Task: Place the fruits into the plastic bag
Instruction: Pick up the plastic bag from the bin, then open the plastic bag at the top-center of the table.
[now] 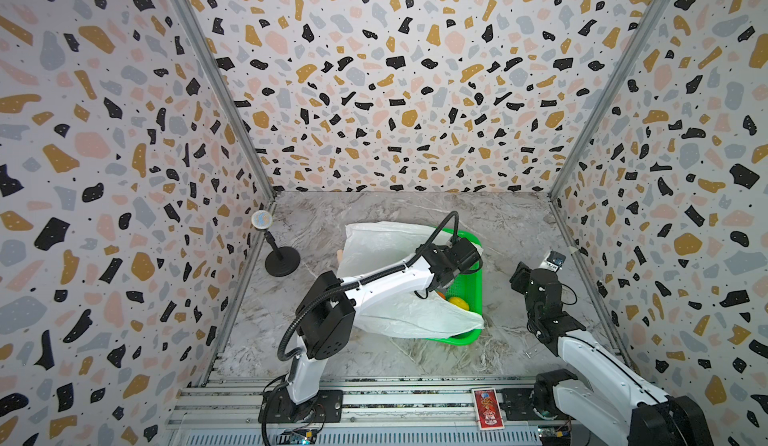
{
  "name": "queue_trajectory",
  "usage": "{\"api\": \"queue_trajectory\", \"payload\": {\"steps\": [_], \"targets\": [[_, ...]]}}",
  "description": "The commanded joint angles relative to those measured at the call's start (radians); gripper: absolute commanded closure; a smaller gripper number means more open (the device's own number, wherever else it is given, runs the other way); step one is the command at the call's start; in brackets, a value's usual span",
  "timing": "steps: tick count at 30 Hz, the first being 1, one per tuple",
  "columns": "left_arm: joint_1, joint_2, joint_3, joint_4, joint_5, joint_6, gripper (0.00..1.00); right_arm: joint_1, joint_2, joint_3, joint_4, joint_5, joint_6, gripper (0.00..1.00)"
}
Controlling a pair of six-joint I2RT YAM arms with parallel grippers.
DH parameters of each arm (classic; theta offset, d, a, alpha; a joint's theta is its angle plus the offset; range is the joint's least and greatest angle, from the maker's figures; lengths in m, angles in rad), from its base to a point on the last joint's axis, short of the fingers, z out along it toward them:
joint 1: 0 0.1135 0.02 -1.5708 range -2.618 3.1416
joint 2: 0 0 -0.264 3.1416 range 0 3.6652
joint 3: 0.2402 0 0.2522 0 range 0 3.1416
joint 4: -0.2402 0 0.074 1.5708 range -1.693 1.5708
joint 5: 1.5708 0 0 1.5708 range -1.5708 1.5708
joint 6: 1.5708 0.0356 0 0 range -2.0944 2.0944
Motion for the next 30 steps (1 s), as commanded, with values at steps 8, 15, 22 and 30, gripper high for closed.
{"api": "queue_trajectory", "payload": {"steps": [8, 15, 22, 30], "targets": [[0.294, -0.338, -0.19, 0.309, 0.593, 0.192, 1.0, 0.036, 0.051, 0.166, -0.059, -0.22, -0.034, 0.34], [0.467, -0.466, -0.345, 0.513, 0.877, 0.174, 1.0, 0.05, 0.018, 0.208, -0.002, -0.595, -0.079, 0.33], [0.503, -0.473, -0.371, 0.534, 0.934, 0.182, 1.0, 0.196, 0.104, 0.301, 0.042, -0.867, -0.1, 0.31], [0.508, -0.472, -0.357, 0.574, 0.95, 0.121, 1.0, 0.321, 0.281, 0.345, 0.217, -0.939, 0.005, 0.31]]}}
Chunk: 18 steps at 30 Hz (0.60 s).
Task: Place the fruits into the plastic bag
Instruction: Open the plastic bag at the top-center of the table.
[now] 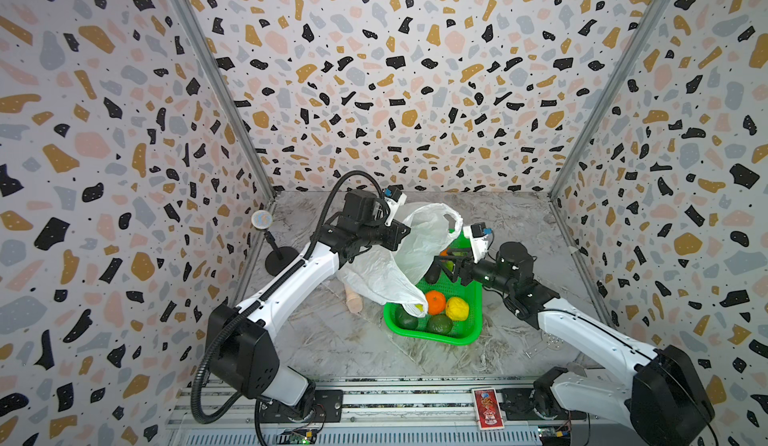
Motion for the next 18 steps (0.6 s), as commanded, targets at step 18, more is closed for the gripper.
{"api": "queue_trajectory", "payload": {"steps": [18], "targets": [[0.038, -0.031, 0.074, 0.082, 0.037, -0.177, 1.0, 0.006, 0.195, 0.051, 0.271, 0.055, 0.178, 0.42]]}}
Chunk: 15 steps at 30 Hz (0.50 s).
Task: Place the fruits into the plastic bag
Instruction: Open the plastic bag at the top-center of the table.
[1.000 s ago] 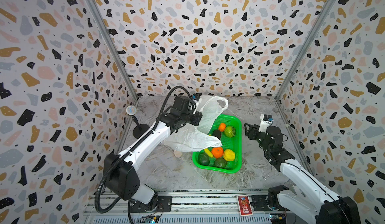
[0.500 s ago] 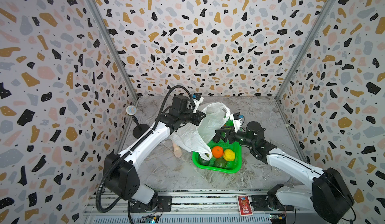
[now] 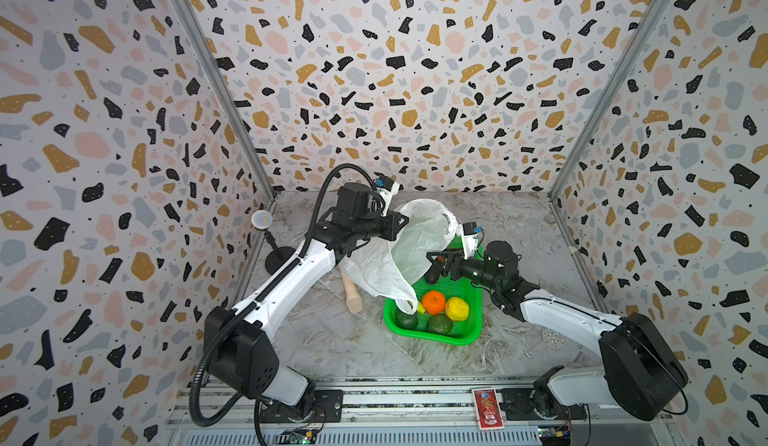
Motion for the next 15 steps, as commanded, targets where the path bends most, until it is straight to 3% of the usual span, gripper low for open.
{"api": "queue_trajectory", "payload": {"steps": [1, 7, 11, 15], "targets": [[0.008, -0.023, 0.039, 0.032, 0.021, -0.047, 1.0, 0.0, 0.028, 0.06, 0.086, 0.033, 0.055, 0.47], [0.016, -0.012, 0.053, -0.016, -0.02, -0.04, 1.0, 0.0, 0.074, 0.113, 0.11, 0.024, 0.077, 0.98], [0.026, -0.01, 0.081, -0.082, -0.103, -0.015, 1.0, -0.012, 0.042, 0.131, 0.025, 0.074, 0.031, 1.0], [0.039, -0.01, 0.146, -0.194, -0.237, 0.037, 1.0, -0.056, 0.015, 0.193, -0.186, 0.108, -0.037, 1.0]]}}
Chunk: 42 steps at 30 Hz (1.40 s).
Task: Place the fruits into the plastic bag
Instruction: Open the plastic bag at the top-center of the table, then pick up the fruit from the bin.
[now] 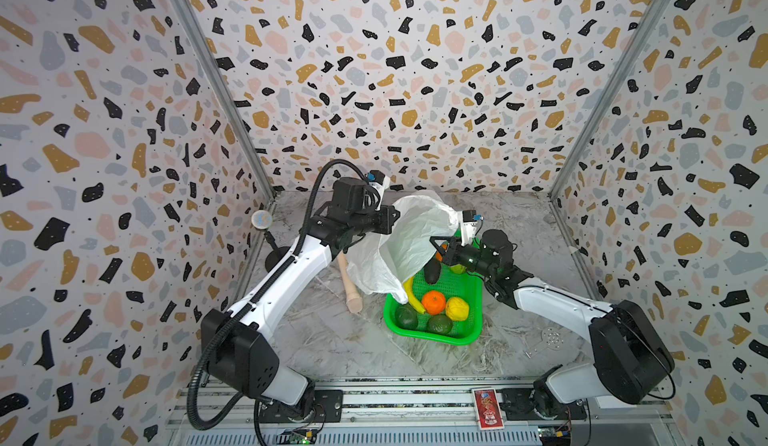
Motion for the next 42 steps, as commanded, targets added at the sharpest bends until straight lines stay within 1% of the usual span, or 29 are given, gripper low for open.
{"api": "queue_trajectory", "payload": {"steps": [1, 3, 6, 8, 9, 10, 11, 12, 14, 16, 17, 22, 25, 27, 30, 32, 33, 35, 42], "targets": [[0.018, -0.009, 0.078, -0.095, -0.132, 0.057, 1.0, -0.055, -0.045, 0.07, -0.175, 0.03, -0.063, 1.0], [0.024, -0.009, 0.111, -0.136, -0.175, 0.069, 1.0, -0.107, -0.046, 0.079, -0.221, -0.004, -0.055, 1.0], [0.031, -0.012, 0.147, -0.173, -0.232, 0.067, 1.0, -0.175, -0.046, 0.067, -0.237, -0.029, -0.032, 1.0], [0.038, -0.011, 0.154, -0.174, -0.235, 0.06, 1.0, -0.2, -0.045, 0.062, -0.241, -0.034, -0.028, 0.98], [0.04, -0.009, 0.155, -0.172, -0.224, 0.058, 1.0, -0.206, -0.045, 0.065, -0.244, -0.039, -0.029, 0.93], [0.04, -0.004, 0.157, -0.172, -0.218, 0.053, 1.0, -0.207, -0.045, 0.068, -0.252, -0.041, -0.032, 0.85], [0.04, -0.001, 0.157, -0.174, -0.213, 0.048, 1.0, -0.208, -0.047, 0.072, -0.261, -0.044, -0.04, 0.72], [0.039, 0.003, 0.156, -0.172, -0.21, 0.042, 1.0, -0.208, -0.056, 0.072, -0.267, -0.054, -0.049, 0.62], [0.042, 0.011, 0.153, -0.168, -0.208, 0.031, 1.0, -0.208, -0.084, 0.065, -0.285, -0.062, -0.069, 0.51], [0.043, 0.015, 0.149, -0.16, -0.204, 0.02, 1.0, -0.207, -0.133, 0.045, -0.322, -0.058, -0.102, 0.43], [0.043, 0.016, 0.148, -0.157, -0.198, 0.016, 1.0, -0.207, -0.168, 0.033, -0.356, -0.048, -0.121, 0.42], [0.045, 0.023, 0.135, -0.122, -0.178, -0.013, 1.0, -0.193, -0.356, -0.068, -0.476, -0.012, -0.182, 0.41], [0.044, 0.031, 0.127, -0.106, -0.18, -0.027, 1.0, -0.116, -0.424, -0.104, -0.57, 0.022, -0.237, 0.41], [0.045, 0.037, 0.125, -0.101, -0.183, -0.039, 1.0, -0.022, -0.431, -0.107, -0.638, 0.062, -0.289, 0.41], [0.044, 0.047, 0.132, -0.105, -0.187, -0.047, 1.0, 0.098, -0.392, -0.09, -0.726, 0.124, -0.362, 0.36], [0.044, 0.049, 0.136, -0.107, -0.192, -0.048, 1.0, 0.149, -0.349, -0.071, -0.758, 0.162, -0.378, 0.32], [0.045, 0.049, 0.137, -0.107, -0.197, -0.047, 1.0, 0.163, -0.324, -0.062, -0.763, 0.165, -0.385, 0.28], [0.046, 0.047, 0.137, -0.108, -0.205, -0.045, 1.0, 0.184, -0.275, -0.042, -0.765, 0.172, -0.392, 0.26], [0.045, 0.043, 0.135, -0.111, -0.21, -0.044, 1.0, 0.215, -0.107, 0.029, -0.796, 0.225, -0.407, 0.25]]}}
